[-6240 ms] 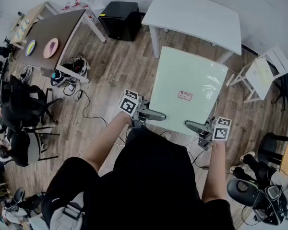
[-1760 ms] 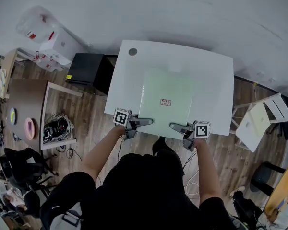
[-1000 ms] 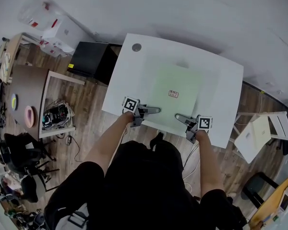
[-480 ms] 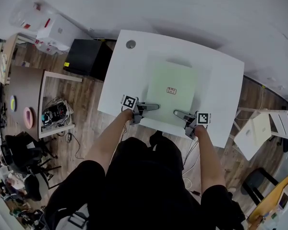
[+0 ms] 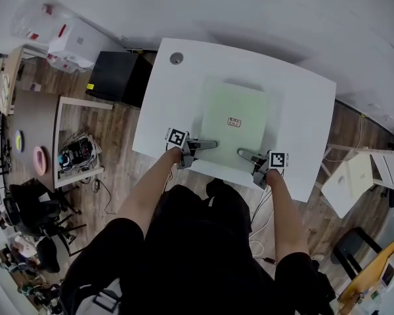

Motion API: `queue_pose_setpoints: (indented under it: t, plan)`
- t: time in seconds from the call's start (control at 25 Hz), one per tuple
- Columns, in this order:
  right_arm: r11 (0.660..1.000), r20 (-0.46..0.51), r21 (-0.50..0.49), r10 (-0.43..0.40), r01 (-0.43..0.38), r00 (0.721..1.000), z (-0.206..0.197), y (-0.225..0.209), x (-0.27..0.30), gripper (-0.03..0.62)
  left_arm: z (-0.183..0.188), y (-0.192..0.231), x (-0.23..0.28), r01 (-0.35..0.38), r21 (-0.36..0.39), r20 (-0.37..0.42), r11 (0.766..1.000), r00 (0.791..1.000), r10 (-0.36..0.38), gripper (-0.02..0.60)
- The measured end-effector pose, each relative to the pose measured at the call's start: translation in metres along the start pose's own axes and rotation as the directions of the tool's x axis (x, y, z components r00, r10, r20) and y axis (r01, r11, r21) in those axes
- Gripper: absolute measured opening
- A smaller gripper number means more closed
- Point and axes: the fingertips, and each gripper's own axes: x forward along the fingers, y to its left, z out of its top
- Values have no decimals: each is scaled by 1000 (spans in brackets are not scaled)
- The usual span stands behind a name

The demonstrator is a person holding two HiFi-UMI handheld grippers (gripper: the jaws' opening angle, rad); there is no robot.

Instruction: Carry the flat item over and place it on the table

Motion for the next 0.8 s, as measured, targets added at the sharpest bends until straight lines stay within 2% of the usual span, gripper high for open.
queue_pose_setpoints:
  t: [0.16,0.28,0.44,0.68,0.8]
  plan:
    - [997,6,-30,76,-76,997,2,12,4,299,-1,1,3,9,-3,-3,1000,1000,-9,314]
    - [998,16,44,46,-47,999,1,5,3,299,0,2,2,-2,-36,-11,999,1000,2,314]
    - [999,12,53,8,-9,1000,1,-4,1,299,-2,1,4,2,-66,-25,998,1000,-4,314]
    - [994,41,111,2,-7,999,0,-3,-1,301,-4,-3,0,25,-41,-22,999,999,-25,318]
    - [992,90,127,0,-12,996,4,-5,-11,301,-7,-3,-2,20,-41,-22,999,1000,-21,345]
